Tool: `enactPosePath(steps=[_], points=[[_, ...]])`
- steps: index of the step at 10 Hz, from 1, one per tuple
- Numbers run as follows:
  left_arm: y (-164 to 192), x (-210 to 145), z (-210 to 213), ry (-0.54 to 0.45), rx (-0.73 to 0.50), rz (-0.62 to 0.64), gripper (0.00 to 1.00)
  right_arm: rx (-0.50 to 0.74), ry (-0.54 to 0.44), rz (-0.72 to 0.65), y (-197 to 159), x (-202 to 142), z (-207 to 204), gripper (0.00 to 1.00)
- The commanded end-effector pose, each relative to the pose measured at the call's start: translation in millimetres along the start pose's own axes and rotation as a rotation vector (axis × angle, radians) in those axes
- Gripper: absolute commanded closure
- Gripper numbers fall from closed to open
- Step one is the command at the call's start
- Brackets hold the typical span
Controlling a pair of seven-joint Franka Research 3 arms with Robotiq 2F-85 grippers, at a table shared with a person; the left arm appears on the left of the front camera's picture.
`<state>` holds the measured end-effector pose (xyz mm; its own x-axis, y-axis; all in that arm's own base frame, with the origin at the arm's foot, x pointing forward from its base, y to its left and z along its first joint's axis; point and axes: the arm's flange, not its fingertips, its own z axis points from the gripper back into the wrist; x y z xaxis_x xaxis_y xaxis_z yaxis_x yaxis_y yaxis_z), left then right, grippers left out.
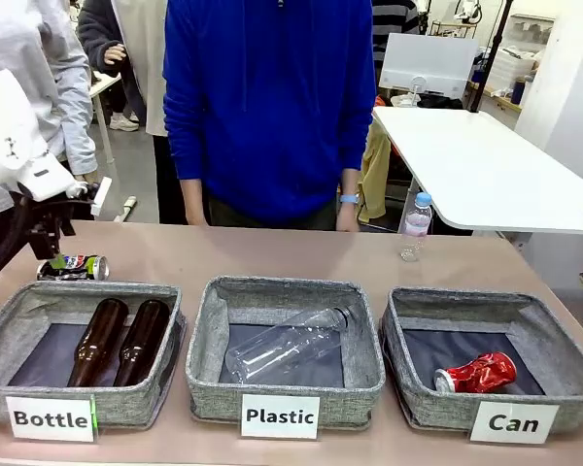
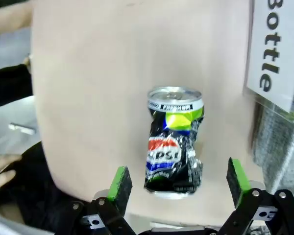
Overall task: Sort the can waste into the basket.
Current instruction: Pick up the can waste from the table and place it in the right Fabric basket.
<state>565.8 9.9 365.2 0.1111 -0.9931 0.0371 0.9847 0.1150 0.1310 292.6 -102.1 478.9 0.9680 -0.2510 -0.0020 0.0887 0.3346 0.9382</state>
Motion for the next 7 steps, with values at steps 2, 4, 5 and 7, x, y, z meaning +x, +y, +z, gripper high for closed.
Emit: enactPosePath(steps=[2,4,5,7], points=[[8,1,-28,0.022,-0.038,-0.039,0.00,0.003,-0.015,0.013,1,2,1,0.00],[12,5,-52,0.017,-0.022,0.005,0.00,0.003,-0.015,0.013,1,2,1,0.00],[13,4,-59,0.030,-0.029,0.011,0.00,0.003,-0.015,0.013,1,2,1,0.00],[16,1,-64,0.020,-0.044,0.013,0.00,0.003,-0.015,0.013,1,2,1,0.00]])
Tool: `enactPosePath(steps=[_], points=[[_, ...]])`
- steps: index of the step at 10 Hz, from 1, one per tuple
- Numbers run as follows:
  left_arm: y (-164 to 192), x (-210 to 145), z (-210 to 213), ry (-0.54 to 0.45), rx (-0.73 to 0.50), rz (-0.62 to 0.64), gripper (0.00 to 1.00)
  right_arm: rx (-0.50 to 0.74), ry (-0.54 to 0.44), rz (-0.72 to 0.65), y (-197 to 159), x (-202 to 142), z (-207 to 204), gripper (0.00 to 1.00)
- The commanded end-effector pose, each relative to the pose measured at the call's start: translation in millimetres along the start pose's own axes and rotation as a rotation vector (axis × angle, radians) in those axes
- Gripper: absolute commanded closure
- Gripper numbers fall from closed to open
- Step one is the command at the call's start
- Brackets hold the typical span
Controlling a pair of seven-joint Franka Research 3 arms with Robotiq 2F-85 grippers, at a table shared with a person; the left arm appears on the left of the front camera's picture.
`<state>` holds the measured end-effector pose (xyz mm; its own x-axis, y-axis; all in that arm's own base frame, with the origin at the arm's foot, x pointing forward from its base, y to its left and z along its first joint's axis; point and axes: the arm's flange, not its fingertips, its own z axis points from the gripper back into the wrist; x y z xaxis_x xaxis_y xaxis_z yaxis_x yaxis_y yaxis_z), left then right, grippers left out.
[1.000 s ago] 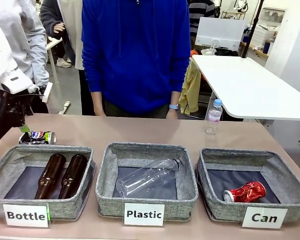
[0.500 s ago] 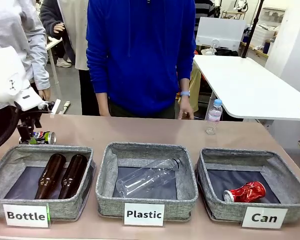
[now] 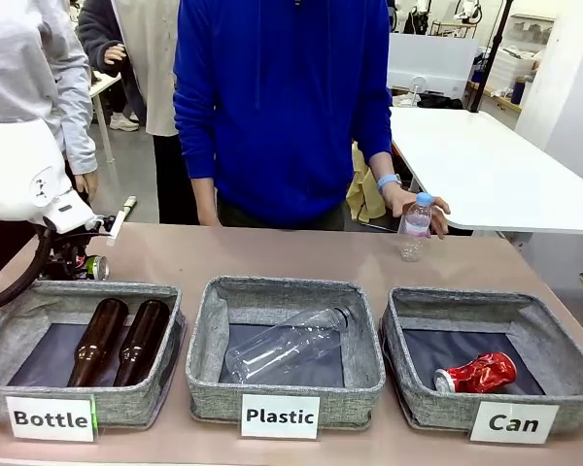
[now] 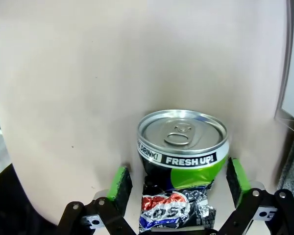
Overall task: Sort the can waste into the basket.
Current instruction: Pick up the can waste from the table and place it in the right Fabric basket.
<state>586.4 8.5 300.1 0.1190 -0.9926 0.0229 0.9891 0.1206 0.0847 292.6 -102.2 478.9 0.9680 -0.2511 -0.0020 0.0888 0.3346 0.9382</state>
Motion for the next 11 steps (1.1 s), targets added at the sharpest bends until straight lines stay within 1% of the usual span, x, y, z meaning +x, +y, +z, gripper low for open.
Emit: enactPosePath(steps=[1,2,3,4,5,6,7,8,9,10,11], points=[[4,0,4,0.006,-0.001,-0.003,0.00,0.003,-0.015,0.013,1,2,1,0.00],[5,1,4,0.007,-0.011,-0.013,0.00,0.003,-0.015,0.013,1,2,1,0.00],[5,1,5,0.004,-0.024,-0.005,0.60,0.003,-0.015,0.013,1,2,1,0.00],[5,1,6,-0.007,-0.012,0.001,0.60,0.003,-0.015,0.013,1,2,1,0.00],[5,1,7,0.001,0.001,0.005,1.00,0.003,-0.015,0.013,1,2,1,0.00],[5,0,8,0.002,0.005,0.004,0.62,0.003,-0.015,0.013,1,2,1,0.00],[5,0,10,-0.020,0.018,0.014,1.00,0.003,-0.015,0.013,1,2,1,0.00],[5,0,12,-0.007,0.036,0.037,1.00,0.003,-0.015,0.013,1,2,1,0.00],[5,0,15,-0.012,0.046,0.030,1.00,0.003,-0.015,0.013,1,2,1,0.00],[4,-1,22,-0.016,0.065,0.051,1.00,0.003,-0.015,0.013,1,2,1,0.00],[-4,-5,47,-0.052,0.115,0.090,1.00,0.003,-0.015,0.013,1,2,1,0.00]])
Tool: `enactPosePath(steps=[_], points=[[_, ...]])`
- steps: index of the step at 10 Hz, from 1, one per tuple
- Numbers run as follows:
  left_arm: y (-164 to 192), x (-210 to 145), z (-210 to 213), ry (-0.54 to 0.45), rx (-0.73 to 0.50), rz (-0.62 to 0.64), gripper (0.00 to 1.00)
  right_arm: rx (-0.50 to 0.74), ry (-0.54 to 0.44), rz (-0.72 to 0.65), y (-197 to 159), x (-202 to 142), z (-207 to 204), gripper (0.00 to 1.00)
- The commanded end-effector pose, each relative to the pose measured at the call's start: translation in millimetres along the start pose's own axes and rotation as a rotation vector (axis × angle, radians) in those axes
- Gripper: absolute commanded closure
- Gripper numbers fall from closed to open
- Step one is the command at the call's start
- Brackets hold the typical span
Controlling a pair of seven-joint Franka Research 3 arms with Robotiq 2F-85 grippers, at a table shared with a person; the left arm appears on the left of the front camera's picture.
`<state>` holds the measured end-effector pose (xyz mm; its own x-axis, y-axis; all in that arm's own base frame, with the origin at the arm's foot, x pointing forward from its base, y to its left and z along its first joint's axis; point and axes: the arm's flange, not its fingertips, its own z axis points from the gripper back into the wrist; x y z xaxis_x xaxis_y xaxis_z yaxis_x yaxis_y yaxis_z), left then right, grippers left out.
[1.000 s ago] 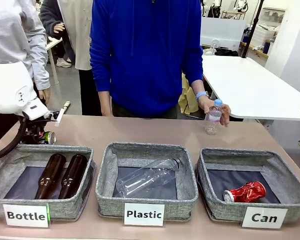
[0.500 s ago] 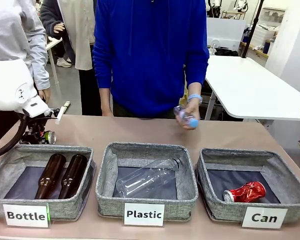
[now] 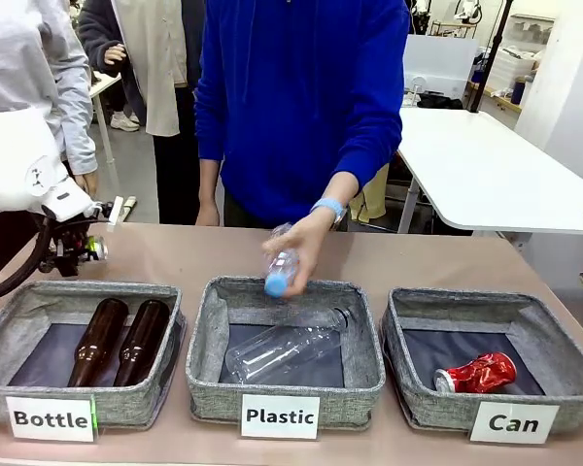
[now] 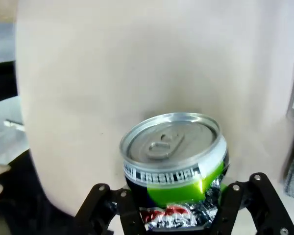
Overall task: Sort the can waste into the basket.
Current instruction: Pick up the can waste from the table and place it in the right Fabric basket.
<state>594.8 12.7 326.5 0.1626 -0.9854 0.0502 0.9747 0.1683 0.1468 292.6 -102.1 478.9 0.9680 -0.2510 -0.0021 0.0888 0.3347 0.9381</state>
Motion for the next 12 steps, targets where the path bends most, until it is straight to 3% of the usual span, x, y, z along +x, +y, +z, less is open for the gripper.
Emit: enactPosePath(steps=[1,3,5,7,8,10,11,12], points=[[-22,-10,56,-0.089,0.058,0.074,1.00,0.003,-0.015,0.013,1,2,1,0.00],[-64,-41,147,-0.238,0.006,0.050,1.00,0.003,-0.015,0.013,1,2,1,0.00],[-121,-72,191,-0.346,0.022,-0.135,1.00,0.003,-0.015,0.013,1,2,1,0.00],[-172,-96,206,-0.380,0.020,-0.243,1.00,0.003,-0.015,0.013,1,2,1,0.00],[-186,-90,202,-0.382,0.054,-0.206,1.00,0.003,-0.015,0.013,1,2,1,0.00],[-177,-65,190,-0.392,-0.005,-0.159,1.00,0.003,-0.015,0.013,1,2,1,0.00],[-190,-94,206,-0.401,0.021,-0.219,1.00,0.003,-0.015,0.013,1,2,1,0.00],[-190,-94,206,-0.401,0.021,-0.219,1.00,0.003,-0.015,0.013,1,2,1,0.00]])
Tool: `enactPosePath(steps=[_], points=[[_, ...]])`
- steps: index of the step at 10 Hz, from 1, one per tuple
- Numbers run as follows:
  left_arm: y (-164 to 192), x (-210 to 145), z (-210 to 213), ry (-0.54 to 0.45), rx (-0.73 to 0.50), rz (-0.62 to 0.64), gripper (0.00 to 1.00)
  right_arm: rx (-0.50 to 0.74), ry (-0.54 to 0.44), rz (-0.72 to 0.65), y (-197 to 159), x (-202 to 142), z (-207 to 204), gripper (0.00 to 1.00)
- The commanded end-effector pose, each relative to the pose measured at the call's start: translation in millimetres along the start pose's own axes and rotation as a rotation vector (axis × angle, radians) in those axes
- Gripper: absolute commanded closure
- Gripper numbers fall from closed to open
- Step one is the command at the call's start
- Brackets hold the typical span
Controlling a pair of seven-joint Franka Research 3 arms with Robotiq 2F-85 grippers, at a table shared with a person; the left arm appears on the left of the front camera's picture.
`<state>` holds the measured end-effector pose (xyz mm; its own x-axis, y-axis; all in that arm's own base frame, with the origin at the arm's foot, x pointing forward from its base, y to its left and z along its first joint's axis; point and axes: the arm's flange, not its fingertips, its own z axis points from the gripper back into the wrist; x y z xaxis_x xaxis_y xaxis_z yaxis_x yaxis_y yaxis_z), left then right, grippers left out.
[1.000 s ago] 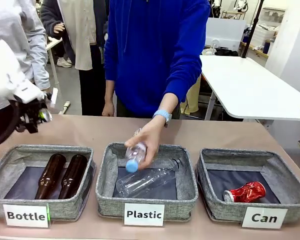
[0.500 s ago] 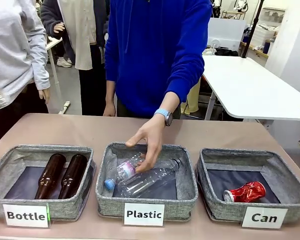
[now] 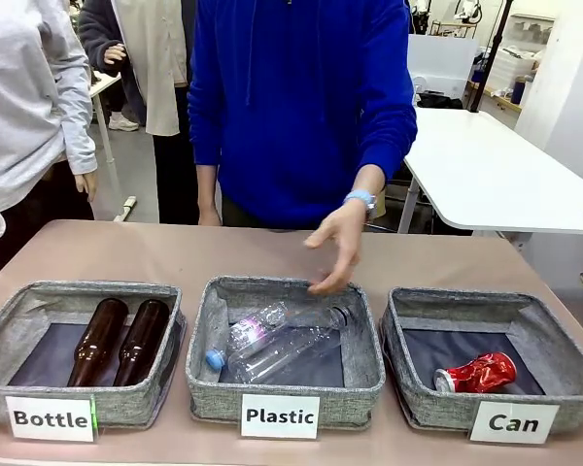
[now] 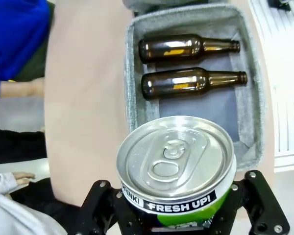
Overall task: Sort the can waste into the basket.
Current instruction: Pick up the can waste from the table and place it in the right Fabric basket.
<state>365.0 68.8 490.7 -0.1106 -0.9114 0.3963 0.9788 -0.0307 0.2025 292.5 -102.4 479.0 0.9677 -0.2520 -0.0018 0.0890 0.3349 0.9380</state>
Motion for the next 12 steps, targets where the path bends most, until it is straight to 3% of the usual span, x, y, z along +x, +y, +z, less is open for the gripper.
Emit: enactPosePath(steps=[1,4,5,6,7,8,10,12], points=[[-1,-6,11,0.000,0.010,-0.013,1.00,0.004,-0.014,0.013,1,2,0,0.00],[-1,-5,8,0.002,0.015,0.003,1.00,0.004,-0.014,0.013,1,2,0,0.00],[-1,23,9,-0.029,0.024,0.071,1.00,0.004,-0.014,0.013,1,2,0,0.00],[0,72,14,-0.146,0.071,0.130,1.00,0.004,-0.014,0.013,1,2,0,0.00],[4,120,12,-0.156,0.047,0.087,1.00,0.004,-0.014,0.013,1,2,0,0.00],[13,166,4,-0.231,0.030,0.001,1.00,0.004,-0.014,0.013,1,2,0,0.00],[39,257,-32,-0.282,-0.011,-0.027,1.00,0.004,-0.014,0.013,1,2,0,0.00],[72,374,-72,-0.318,-0.016,0.104,1.00,0.004,-0.014,0.013,1,2,0,0.00]])
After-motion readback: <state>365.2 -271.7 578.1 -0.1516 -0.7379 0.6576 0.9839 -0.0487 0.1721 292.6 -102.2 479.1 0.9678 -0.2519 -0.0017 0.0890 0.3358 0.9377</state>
